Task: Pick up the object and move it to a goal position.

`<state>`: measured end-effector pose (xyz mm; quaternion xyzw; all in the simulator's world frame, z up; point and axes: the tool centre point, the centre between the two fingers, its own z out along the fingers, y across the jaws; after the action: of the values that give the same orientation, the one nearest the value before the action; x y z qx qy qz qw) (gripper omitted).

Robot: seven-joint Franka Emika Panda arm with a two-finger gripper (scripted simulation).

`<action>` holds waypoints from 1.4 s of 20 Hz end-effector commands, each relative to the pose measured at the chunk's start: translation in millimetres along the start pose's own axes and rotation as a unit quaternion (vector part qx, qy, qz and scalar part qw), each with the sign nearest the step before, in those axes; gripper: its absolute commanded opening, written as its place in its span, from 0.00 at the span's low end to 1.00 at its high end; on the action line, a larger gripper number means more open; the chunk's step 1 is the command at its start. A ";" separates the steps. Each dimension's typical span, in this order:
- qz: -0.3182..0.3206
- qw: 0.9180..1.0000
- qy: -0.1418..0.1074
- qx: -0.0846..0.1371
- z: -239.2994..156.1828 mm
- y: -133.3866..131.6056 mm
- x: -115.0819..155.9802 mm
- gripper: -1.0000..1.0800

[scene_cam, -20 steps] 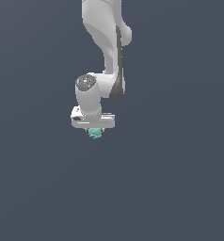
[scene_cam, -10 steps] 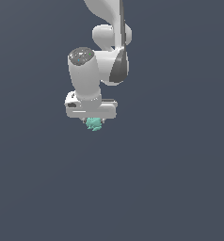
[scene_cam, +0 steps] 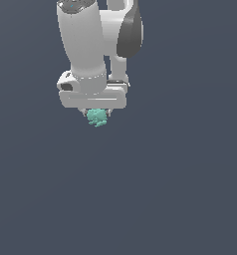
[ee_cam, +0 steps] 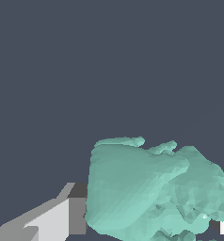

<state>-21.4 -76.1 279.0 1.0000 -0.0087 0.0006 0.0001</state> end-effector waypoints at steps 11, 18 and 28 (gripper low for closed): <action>0.000 1.000 0.000 0.000 -113.9 -6.9 22.3 0.00; 0.000 1.000 0.000 0.000 -145.9 -8.7 30.3 0.00; 0.000 1.000 0.000 0.000 -158.5 -9.2 34.5 0.00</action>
<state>12.7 -67.4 437.3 1.0000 -0.0087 0.0004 0.0001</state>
